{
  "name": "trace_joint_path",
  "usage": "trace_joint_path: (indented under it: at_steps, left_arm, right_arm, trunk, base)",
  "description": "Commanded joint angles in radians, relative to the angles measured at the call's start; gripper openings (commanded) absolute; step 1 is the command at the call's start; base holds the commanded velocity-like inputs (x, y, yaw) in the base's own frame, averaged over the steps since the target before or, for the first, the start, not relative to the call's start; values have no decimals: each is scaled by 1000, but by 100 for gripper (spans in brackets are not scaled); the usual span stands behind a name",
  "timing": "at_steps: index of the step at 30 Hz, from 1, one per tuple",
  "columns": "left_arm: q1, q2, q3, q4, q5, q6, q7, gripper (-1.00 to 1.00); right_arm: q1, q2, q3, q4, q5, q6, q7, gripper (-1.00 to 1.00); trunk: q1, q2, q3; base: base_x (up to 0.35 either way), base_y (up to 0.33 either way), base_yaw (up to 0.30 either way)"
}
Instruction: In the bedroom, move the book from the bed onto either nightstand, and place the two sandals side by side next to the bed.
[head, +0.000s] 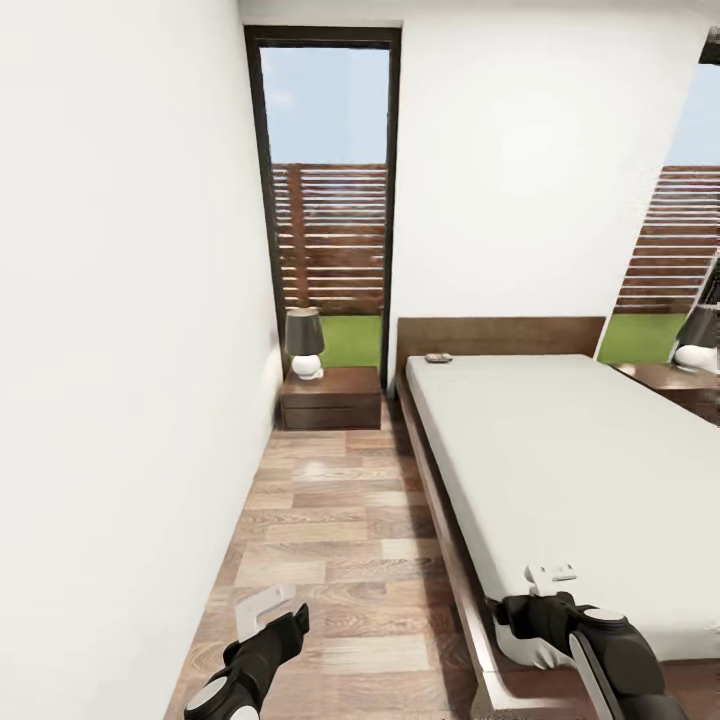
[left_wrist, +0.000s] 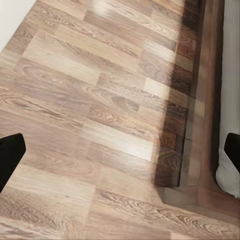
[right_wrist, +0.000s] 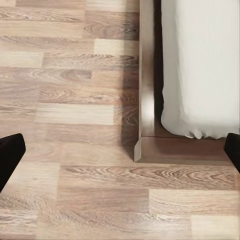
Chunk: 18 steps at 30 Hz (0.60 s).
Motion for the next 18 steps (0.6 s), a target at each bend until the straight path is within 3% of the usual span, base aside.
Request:
trace_joint_path:
  at_steps: [1, 8, 18]
  left_arm:
    - [0, 0, 0, -2, 9, 2, 8, 100]
    - [0, 1, -1, -1, 8, 3, 8, 100]
    - [0, 1, 0, 1, 7, 3, 8, 100]
  right_arm:
    - [-1, 0, 0, -1, 8, 4, 8, 100]
    - [0, 0, 0, -2, 8, 4, 8, 100]
    - [0, 1, 0, -3, 8, 4, 8, 100]
  trunk:
    - [0, -1, -1]
    - [0, -1, -1]
    - [0, -1, -1]
  base:
    - [7, 1, -133]
    - [77, 36, -86]
    - [225, 116, -26]
